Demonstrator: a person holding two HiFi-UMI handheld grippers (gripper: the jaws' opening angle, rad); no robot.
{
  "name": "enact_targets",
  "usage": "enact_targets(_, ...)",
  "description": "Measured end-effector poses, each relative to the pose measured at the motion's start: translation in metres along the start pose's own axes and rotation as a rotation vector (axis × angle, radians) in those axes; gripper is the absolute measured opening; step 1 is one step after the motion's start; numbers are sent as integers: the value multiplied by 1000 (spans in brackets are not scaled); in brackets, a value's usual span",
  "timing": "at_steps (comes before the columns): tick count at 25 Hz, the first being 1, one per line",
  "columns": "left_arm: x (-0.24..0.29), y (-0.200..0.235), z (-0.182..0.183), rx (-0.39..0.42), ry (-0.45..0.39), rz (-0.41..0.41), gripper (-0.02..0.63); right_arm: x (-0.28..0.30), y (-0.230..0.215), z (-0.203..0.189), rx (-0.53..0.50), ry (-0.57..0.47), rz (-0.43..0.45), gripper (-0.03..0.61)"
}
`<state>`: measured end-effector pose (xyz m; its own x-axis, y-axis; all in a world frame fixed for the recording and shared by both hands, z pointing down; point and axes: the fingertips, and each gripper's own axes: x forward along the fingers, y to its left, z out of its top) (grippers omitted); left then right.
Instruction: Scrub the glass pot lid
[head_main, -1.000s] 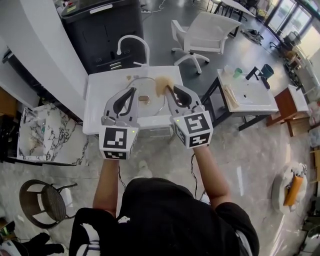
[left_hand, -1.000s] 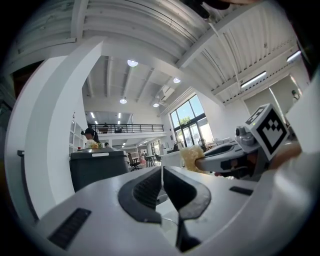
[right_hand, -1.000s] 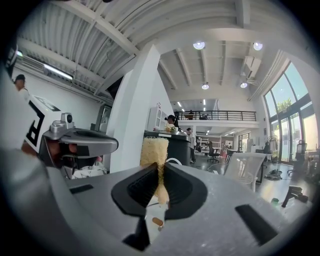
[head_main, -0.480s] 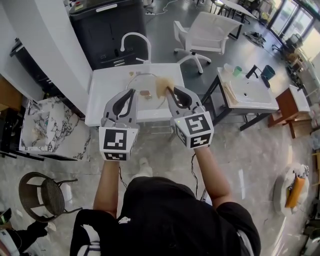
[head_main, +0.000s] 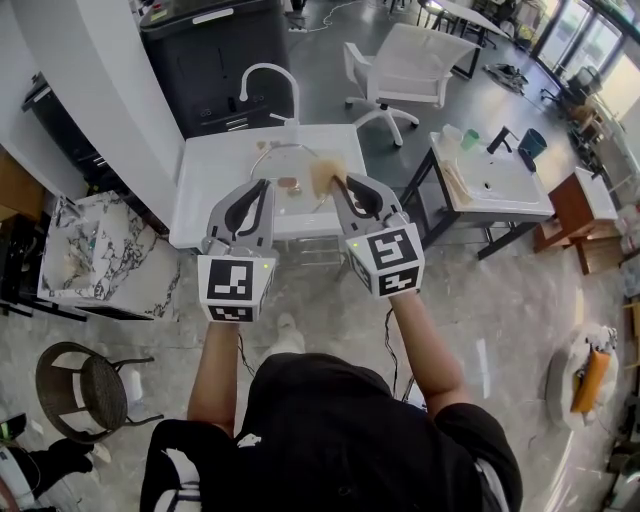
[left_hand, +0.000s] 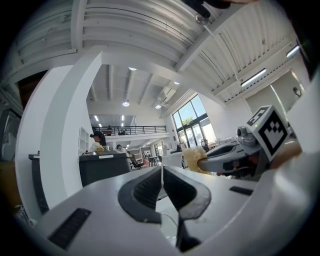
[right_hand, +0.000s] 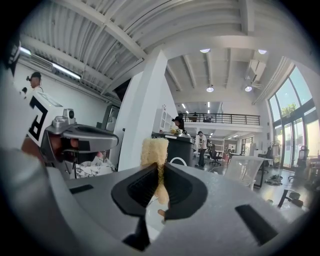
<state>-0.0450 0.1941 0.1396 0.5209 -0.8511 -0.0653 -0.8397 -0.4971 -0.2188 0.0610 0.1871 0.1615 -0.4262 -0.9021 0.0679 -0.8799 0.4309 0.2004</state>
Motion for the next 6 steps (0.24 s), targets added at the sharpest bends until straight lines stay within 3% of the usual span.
enact_targets(6, -4, -1, -4, -2, 6, -4, 12, -1, 3, -2, 5, 0, -1, 20)
